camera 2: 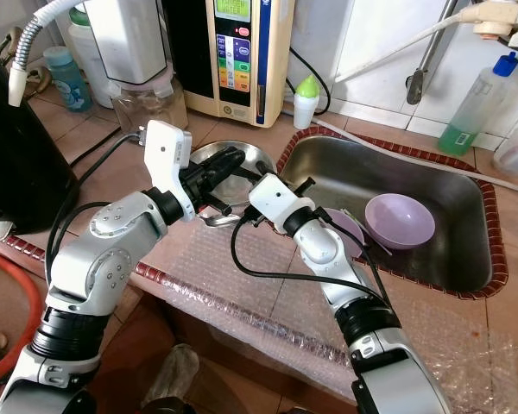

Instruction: Kitchen organization

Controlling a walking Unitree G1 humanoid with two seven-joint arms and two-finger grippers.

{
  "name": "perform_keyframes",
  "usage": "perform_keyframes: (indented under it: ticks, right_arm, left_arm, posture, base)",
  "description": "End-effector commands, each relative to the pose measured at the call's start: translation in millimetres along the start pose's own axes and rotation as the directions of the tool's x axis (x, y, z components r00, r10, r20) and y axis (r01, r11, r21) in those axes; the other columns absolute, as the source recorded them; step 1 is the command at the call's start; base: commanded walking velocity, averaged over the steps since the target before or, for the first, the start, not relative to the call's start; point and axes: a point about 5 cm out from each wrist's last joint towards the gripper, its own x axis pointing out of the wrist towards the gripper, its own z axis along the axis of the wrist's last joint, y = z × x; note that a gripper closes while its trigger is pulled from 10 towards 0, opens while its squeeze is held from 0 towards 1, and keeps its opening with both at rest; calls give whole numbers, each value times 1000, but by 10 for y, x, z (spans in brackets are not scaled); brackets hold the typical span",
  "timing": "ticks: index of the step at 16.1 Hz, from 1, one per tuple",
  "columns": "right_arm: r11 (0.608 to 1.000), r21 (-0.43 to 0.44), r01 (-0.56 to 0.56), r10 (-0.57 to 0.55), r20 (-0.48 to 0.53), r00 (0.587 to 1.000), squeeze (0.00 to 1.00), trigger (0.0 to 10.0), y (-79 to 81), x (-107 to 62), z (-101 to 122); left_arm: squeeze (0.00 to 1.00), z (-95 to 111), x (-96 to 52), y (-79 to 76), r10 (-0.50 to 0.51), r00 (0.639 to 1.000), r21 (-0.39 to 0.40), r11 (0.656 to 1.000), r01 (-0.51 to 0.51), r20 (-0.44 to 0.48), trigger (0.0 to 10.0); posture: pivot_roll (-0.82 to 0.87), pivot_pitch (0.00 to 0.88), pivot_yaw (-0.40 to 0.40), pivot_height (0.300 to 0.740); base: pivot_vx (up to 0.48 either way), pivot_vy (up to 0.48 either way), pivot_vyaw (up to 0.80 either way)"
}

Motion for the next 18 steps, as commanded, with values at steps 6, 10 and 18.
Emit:
perform_keyframes:
  ticks: [6, 10, 18]
  right_arm:
    - [994, 29, 101, -102, 22, 995, 0, 0, -198, 12, 30]
    - [986, 8, 167, -167, -29, 986, 0, 0, -343, -22, -66]
    - [933, 11, 360, -345, -261, 902, 0, 0, -762, -170, -467]
  left_arm:
    - [0, -151, -100, 155, 67, 995, 37, 997, -65, -70, 10000]
    - [1000, -167, -121, 127, 43, 996, 35, 999, -41, -72, 10000]
    - [1000, -216, -185, 53, -12, 997, 48, 999, 16, -80, 10000]
  posture:
    - [53, 0, 8, 740]
    - [55, 0, 10, 740]
    - [69, 0, 8, 740]
  base:
    - [0, 0, 0]
    - [0, 0, 0]
    - [0, 0, 0]
